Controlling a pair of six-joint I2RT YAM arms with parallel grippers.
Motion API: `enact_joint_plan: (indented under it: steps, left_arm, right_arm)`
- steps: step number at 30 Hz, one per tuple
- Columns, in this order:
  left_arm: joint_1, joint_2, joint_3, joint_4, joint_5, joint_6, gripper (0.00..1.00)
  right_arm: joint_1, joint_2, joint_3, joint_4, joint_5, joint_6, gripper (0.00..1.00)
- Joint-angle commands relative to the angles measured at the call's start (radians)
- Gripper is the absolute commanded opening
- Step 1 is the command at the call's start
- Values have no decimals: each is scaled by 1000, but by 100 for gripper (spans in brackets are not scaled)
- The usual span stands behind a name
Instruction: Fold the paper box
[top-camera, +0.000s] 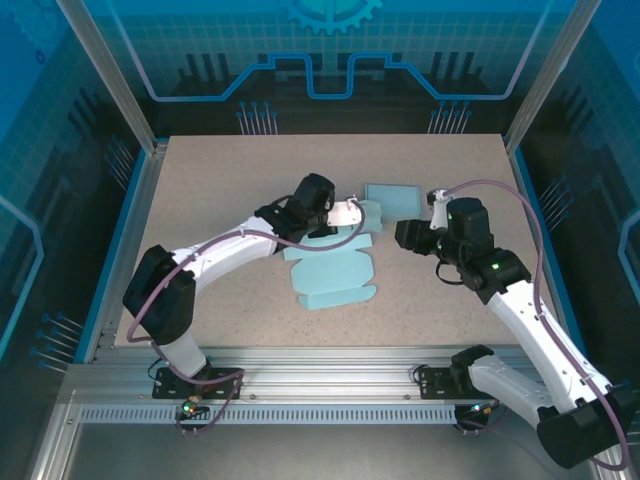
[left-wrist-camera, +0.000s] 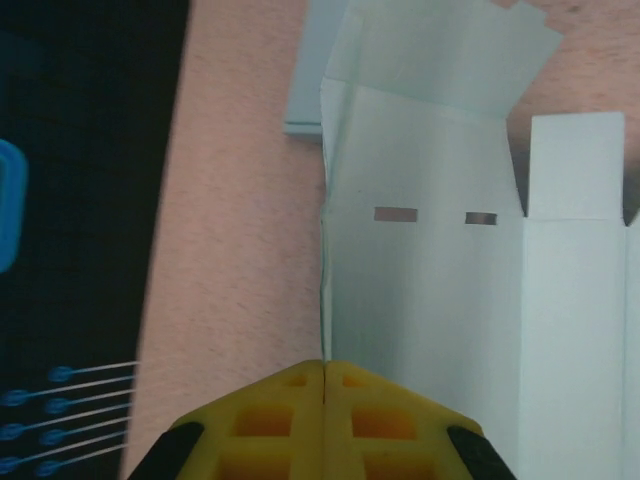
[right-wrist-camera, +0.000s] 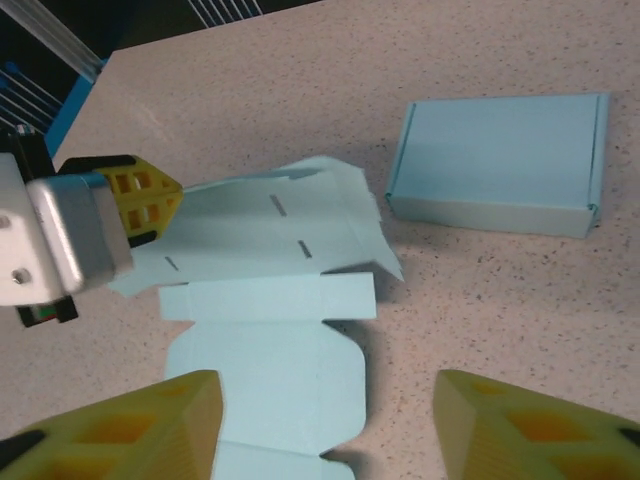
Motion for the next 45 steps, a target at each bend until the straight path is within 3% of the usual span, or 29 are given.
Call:
enact_joint_plan:
  steps: [1, 6, 11, 23, 30, 33, 38, 41, 45]
  left_arm:
    - [-35, 16, -76, 308, -136, 82, 0]
    - [-61, 4, -174, 468, -135, 81, 0]
    - [-74, 12, -232, 549, -143, 79, 0]
    - [-93, 31, -260, 597, -131, 89, 0]
    - [-101, 36, -276, 638, -132, 91, 0]
    - [-103, 35, -276, 646, -127, 79, 0]
    - [-103, 33, -291, 675, -117, 63, 0]
    - [-104, 26, -315, 702, -112, 52, 0]
    - [-91, 2, -351, 701, -106, 20, 28]
  right_arm:
    - [-27, 7, -12, 8, 1, 99, 49]
    - [-77, 78, -52, 154, -154, 249, 45]
    - [-88, 223, -47, 344, -290, 364, 48]
    - [-46, 454, 22, 529, -307, 481, 51]
    - [-43, 516, 53, 546, -301, 504, 50]
    - [-43, 536, 49, 570, -311, 519, 42]
    - [-43, 553, 39, 592, -312, 541, 20]
    - [-44, 552, 19, 594, -297, 550, 13]
    - [-50, 545, -13, 606, -293, 563, 9]
